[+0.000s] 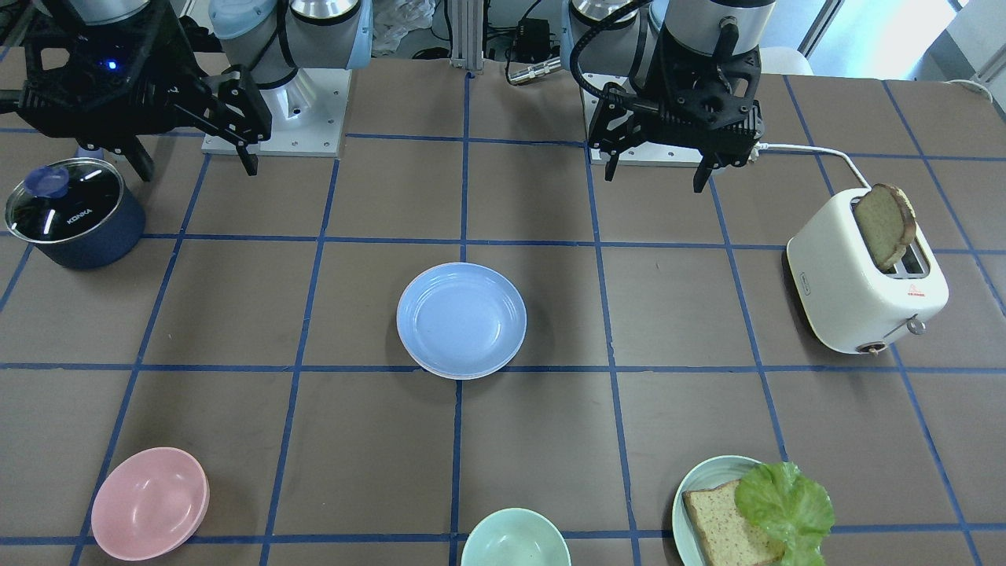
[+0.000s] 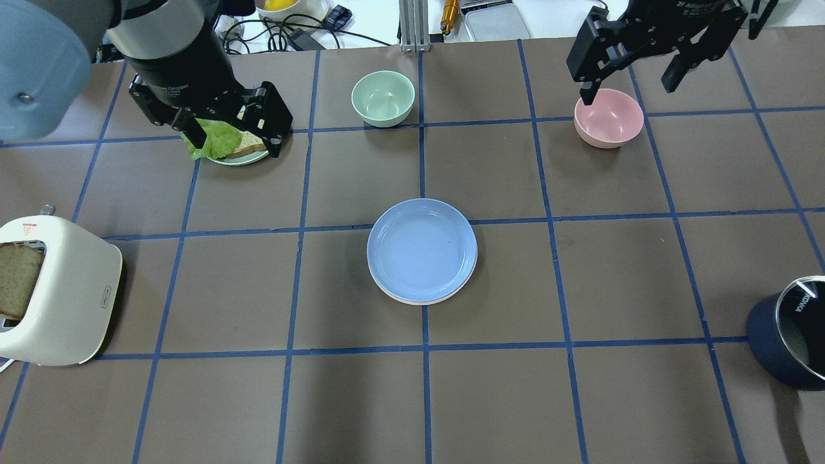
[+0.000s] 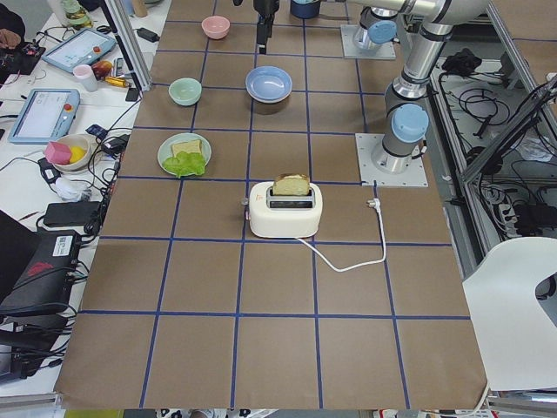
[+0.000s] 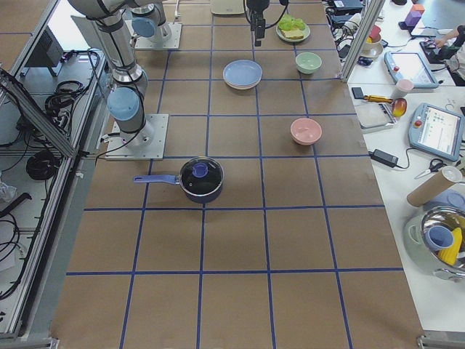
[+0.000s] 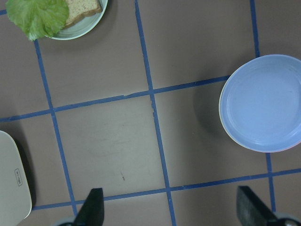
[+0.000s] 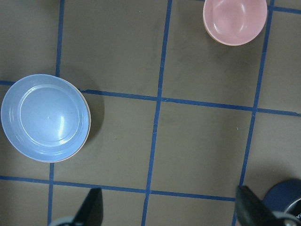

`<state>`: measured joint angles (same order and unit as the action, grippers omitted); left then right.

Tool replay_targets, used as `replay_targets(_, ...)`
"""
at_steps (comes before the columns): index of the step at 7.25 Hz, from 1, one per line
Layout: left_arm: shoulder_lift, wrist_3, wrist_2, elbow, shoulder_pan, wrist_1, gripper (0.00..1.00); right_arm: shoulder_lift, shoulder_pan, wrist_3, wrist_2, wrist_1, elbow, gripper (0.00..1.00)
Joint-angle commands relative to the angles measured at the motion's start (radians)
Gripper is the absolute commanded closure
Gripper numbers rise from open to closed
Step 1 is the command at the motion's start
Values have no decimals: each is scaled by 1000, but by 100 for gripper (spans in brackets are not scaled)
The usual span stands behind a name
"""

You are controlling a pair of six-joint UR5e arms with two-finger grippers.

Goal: Stack three plates with pink and blue

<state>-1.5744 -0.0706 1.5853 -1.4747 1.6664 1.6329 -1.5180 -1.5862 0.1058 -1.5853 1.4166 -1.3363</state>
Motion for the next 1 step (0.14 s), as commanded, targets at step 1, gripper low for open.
replay_targets(1,5,8,-24,1,-5,-2,0,4,-2,0,8,1,5,0)
